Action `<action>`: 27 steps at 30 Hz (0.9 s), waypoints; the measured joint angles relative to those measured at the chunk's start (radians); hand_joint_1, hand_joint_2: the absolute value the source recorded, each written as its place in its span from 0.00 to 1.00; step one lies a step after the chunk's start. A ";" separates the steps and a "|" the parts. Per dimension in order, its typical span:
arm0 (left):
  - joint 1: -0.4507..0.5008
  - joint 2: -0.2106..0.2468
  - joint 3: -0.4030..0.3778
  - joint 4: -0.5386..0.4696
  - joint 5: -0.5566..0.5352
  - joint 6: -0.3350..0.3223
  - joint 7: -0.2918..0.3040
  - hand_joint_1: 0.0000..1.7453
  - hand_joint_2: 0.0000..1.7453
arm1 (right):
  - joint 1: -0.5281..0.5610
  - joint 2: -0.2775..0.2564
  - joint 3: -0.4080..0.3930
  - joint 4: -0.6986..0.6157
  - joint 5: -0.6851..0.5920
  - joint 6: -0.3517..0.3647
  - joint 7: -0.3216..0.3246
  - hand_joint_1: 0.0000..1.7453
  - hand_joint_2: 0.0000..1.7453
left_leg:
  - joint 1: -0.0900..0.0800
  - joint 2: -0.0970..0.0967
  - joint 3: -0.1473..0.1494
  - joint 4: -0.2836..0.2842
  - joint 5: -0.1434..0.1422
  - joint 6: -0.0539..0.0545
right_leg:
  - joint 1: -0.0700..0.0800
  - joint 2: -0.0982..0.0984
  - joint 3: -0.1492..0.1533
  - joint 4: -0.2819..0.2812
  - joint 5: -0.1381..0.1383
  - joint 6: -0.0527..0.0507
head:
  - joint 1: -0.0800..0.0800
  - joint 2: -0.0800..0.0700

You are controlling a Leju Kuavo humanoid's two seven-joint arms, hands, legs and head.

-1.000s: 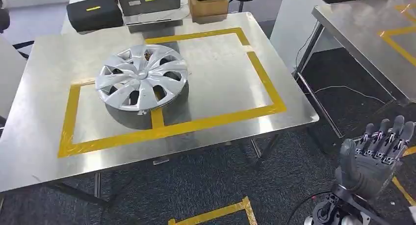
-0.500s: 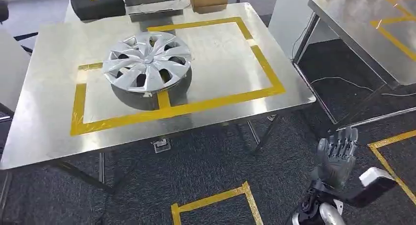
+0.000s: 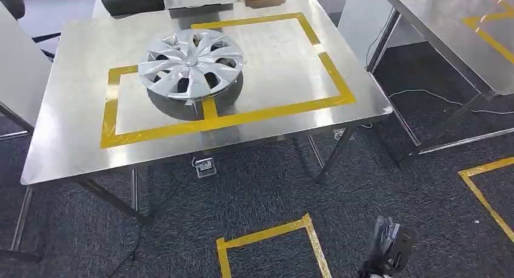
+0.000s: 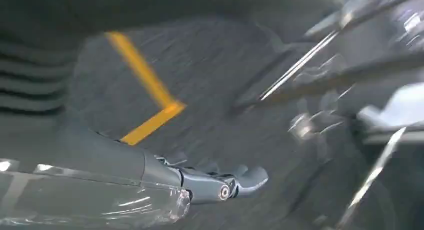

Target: Take the parts from the cabinet and place them on the table.

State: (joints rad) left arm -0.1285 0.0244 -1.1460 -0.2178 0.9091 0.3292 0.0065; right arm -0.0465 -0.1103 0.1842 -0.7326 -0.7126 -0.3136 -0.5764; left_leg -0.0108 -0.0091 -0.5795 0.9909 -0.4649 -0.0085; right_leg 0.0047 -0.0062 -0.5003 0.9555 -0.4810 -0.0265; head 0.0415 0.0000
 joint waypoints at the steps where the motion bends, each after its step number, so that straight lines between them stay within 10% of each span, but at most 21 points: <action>1: -0.001 0.000 0.000 0.000 0.000 0.000 0.000 0.00 0.00 | -0.010 0.007 0.001 0.031 0.000 0.001 0.006 0.00 0.00 | 0.001 0.005 -0.010 0.013 -0.031 -0.005 | -0.004 -0.001 0.003 -0.023 0.003 0.001 | 0.000 0.000; 5: 0.000 0.002 0.000 0.000 -0.002 0.000 0.000 0.00 0.00 | -0.022 0.025 0.008 0.161 -0.001 0.004 0.018 0.00 0.00 | 0.011 0.006 -0.082 0.274 -0.211 -0.023 | -0.004 -0.004 -0.052 0.000 0.028 0.001 | -0.031 0.000; 7: 0.000 0.002 0.000 0.000 -0.002 0.000 0.000 0.00 0.00 | -0.027 0.032 0.009 0.203 -0.001 0.004 0.018 0.00 0.00 | 0.016 0.008 -0.060 0.294 -0.167 -0.030 | -0.007 -0.007 -0.084 0.018 0.039 0.006 | -0.035 0.000; 9: -0.001 0.003 0.000 0.000 -0.002 0.000 0.000 0.00 0.00 | -0.033 0.036 0.009 0.233 0.000 0.005 0.018 0.00 0.00 | 0.021 0.009 0.025 0.188 -0.088 -0.036 | -0.011 -0.006 -0.118 0.040 0.048 0.016 | -0.035 0.000; 11: -0.005 0.003 0.000 0.000 -0.002 0.000 -0.001 0.00 0.00 | -0.042 0.038 0.011 0.267 0.000 0.005 0.018 0.00 0.00 | 0.016 0.006 0.125 0.030 -0.116 -0.037 | -0.012 -0.004 -0.143 0.059 0.058 0.029 | -0.035 0.000; 15: -0.003 0.004 0.000 0.000 -0.005 0.001 -0.009 0.00 0.00 | -0.051 0.040 0.018 0.305 0.000 0.004 0.018 0.00 0.00 | 0.012 0.005 0.115 -0.004 -0.103 0.004 | -0.015 0.000 -0.148 0.046 0.099 0.051 | -0.027 0.000; 19: -0.006 0.002 0.000 0.000 -0.005 0.002 -0.015 0.00 0.00 | -0.055 0.040 0.019 0.332 0.000 0.003 0.019 0.00 0.00 | 0.018 0.006 0.071 -0.004 -0.061 0.029 | -0.021 0.003 -0.191 0.225 -0.103 0.073 | -0.011 0.000; 21: -0.005 0.003 0.000 0.000 -0.004 0.002 -0.010 0.00 0.00 | -0.058 0.042 0.021 0.342 0.000 0.004 0.026 0.00 0.00 | 0.018 0.008 0.047 -0.003 -0.042 0.027 | -0.022 0.003 -0.204 0.351 -0.126 0.075 | -0.007 0.000; 24: -0.005 0.003 0.000 0.000 -0.003 0.002 -0.006 0.00 0.00 | -0.059 0.044 0.024 0.354 0.000 0.005 0.028 0.00 0.00 | 0.017 0.009 0.018 -0.002 -0.018 0.021 | -0.021 0.003 -0.106 0.246 -0.025 0.066 | -0.005 0.000; 27: -0.006 0.003 0.000 0.000 -0.003 0.002 -0.003 0.00 0.00 | -0.070 0.044 0.024 0.359 0.001 0.006 0.029 0.00 0.00 | 0.012 0.013 0.011 0.000 -0.005 0.006 | -0.014 0.004 0.047 0.008 -0.044 0.045 | -0.004 0.000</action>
State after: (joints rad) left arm -0.1342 0.0271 -1.1460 -0.2178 0.9056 0.3307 0.0038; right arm -0.1163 -0.0668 0.2086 -0.3739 -0.7118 -0.3071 -0.5478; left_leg 0.0017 0.0043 -0.5690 0.9910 -0.4703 -0.0024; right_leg -0.0092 -0.0018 -0.4532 0.9632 -0.5246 0.0182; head 0.0378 0.0000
